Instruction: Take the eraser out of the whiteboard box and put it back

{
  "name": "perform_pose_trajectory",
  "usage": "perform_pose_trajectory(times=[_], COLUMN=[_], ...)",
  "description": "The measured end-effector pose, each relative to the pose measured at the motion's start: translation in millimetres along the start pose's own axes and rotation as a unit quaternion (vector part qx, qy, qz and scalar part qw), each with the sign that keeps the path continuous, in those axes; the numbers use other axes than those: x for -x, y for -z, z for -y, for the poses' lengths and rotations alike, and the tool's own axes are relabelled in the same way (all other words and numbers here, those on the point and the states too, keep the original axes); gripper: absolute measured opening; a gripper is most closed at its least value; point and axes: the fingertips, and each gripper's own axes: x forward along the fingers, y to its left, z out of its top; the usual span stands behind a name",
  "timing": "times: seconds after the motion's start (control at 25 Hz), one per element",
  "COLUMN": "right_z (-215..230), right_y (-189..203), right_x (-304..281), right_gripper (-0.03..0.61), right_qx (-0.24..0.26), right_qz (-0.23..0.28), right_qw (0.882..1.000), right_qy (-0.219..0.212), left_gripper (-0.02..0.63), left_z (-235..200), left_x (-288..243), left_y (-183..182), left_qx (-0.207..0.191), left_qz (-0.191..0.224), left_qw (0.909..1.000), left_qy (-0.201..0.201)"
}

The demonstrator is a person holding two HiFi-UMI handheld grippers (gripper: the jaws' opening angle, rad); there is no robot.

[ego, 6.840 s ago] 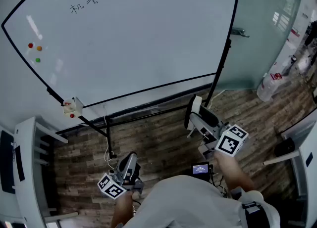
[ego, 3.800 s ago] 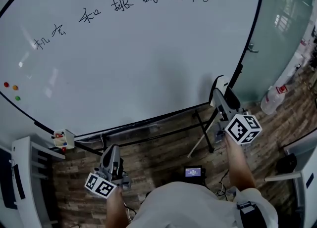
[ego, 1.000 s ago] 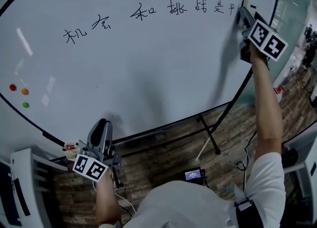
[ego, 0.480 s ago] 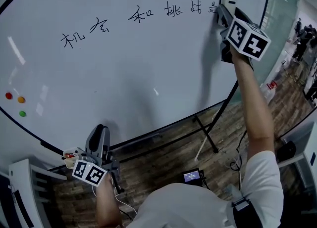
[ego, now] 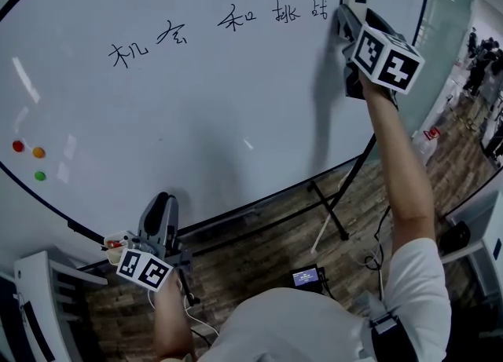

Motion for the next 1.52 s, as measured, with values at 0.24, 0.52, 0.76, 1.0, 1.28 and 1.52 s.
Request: perform_pose_trajectory(times=[0.24, 0.52, 0.76, 1.0, 1.28, 1.52], right_z=[-23.6, -47.4, -68.6, -93.3, -135.5, -160.3], right_y=[-2.0, -3.5, -4.5, -4.8, -6.5, -6.0], right_x=[4.3, 7.3, 12.4, 16.7, 24.6, 28.9], right_gripper=[0.253, 0.253, 0.253, 0.253, 0.253, 0.253], right_qx=[0.001, 0.006, 0.003, -0.007, -0.002, -0.009], right_qz=[-0.001, -0.003, -0.006, -0.006, -0.005, -0.013], right_qw=[1.000, 1.000, 1.000, 1.000, 1.000, 0.999], right_qy=[-0.008, -0.015, -0.018, -0.019, -0.031, -0.036], left_gripper=[0.091, 0.091, 0.091, 0.091, 0.091, 0.091], left_z=[-3.0, -5.9, -6.5, -11.2, -16.1, -21.0], left_x=[8.3, 16.2, 18.7, 20.3, 25.3, 32.2], left_y=[-7.2, -9.1, -7.7, -10.3, -14.1, -18.6], left_qx=[-0.001, 0.000, 0.005, 0.004, 0.006, 0.008], left_qz=[0.005, 0.007, 0.005, 0.000, -0.005, -0.003], left_qw=[1.0000, 1.0000, 0.9999, 0.9999, 0.9998, 0.9996], left_qy=[0.000, 0.001, 0.008, 0.014, 0.020, 0.026])
